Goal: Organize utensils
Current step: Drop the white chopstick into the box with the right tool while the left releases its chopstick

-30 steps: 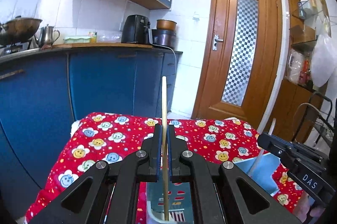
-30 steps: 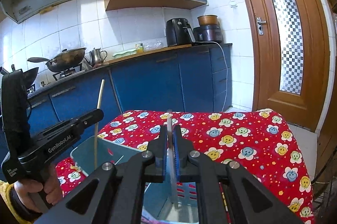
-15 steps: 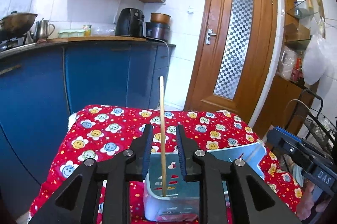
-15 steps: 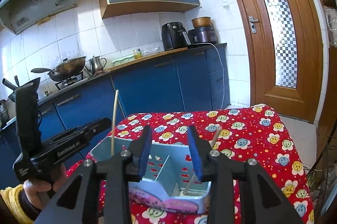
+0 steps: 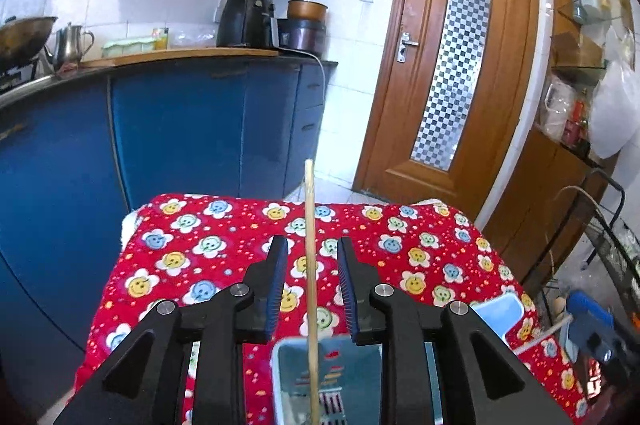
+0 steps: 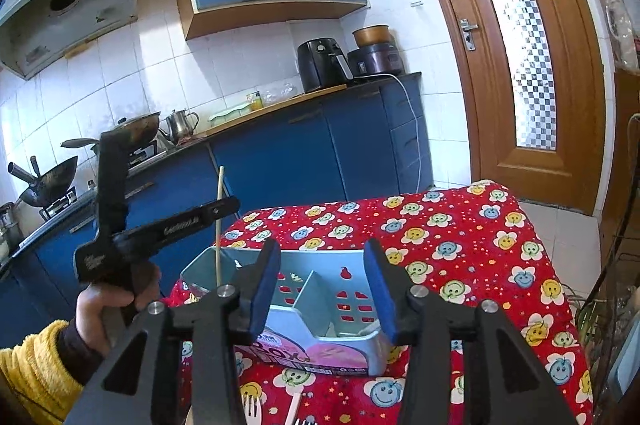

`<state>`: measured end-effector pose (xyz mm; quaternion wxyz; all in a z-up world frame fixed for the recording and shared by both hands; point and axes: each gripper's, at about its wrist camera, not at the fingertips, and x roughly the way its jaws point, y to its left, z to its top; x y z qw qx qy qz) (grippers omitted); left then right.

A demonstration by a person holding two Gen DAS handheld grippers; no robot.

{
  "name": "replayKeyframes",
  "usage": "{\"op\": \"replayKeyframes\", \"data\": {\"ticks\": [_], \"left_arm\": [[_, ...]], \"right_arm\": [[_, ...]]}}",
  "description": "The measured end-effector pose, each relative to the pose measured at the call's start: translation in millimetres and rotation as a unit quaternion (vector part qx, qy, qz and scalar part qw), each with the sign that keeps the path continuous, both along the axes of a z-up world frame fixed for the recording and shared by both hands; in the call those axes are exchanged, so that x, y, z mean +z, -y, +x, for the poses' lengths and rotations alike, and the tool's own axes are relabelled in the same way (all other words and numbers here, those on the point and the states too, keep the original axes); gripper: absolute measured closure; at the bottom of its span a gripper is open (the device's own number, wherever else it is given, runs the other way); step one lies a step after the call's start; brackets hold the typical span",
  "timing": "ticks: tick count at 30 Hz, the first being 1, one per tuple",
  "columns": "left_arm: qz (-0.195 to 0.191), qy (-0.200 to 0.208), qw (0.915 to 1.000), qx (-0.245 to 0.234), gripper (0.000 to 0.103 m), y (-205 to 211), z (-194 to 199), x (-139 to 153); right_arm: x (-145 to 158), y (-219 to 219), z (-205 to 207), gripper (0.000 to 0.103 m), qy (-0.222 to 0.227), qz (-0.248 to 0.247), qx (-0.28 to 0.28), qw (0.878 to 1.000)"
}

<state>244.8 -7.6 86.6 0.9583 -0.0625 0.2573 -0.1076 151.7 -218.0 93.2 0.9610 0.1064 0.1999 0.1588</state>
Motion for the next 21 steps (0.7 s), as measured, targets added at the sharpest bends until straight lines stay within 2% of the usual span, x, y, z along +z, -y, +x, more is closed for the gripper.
{"op": "replayKeyframes", "data": {"ticks": [1, 3, 5, 8, 11, 16, 21], "left_arm": [[-0.004, -0.005, 1.0, -0.004, 0.078, 0, 3, 0], [-0.013, -0.01, 0.9998, -0.01, 0.099, 0, 8, 1], [-0.017, -0.001, 0.9998, -0.009, 0.099, 0, 6, 4], [-0.027, 0.047, 0.9985, -0.007, 0.099, -2, -10, 16], [-0.019, 0.077, 0.9969, 0.003, 0.099, 0, -22, 20], [-0.013, 0.05, 0.9986, 0.009, 0.098, -1, -21, 6], [-0.024, 0.021, 0.9994, 0.013, 0.083, -10, -28, -6]], "right_arm": [[0, 1, 0, 0.056, 0.0, 0.002, -0.001, 1.0], [-1, 3, -1, 0.056, 0.0, 0.006, -0.002, 1.0], [-2, 5, -1, 0.056, 0.001, 0.008, -0.005, 1.0], [-3, 8, -1, 0.056, 0.001, 0.013, -0.007, 1.0], [-4, 9, -1, 0.056, -0.003, 0.015, -0.008, 1.0], [-4, 11, -4, 0.056, -0.009, 0.018, -0.006, 1.0], [-2, 13, -14, 0.056, -0.006, 0.017, -0.007, 1.0]]}}
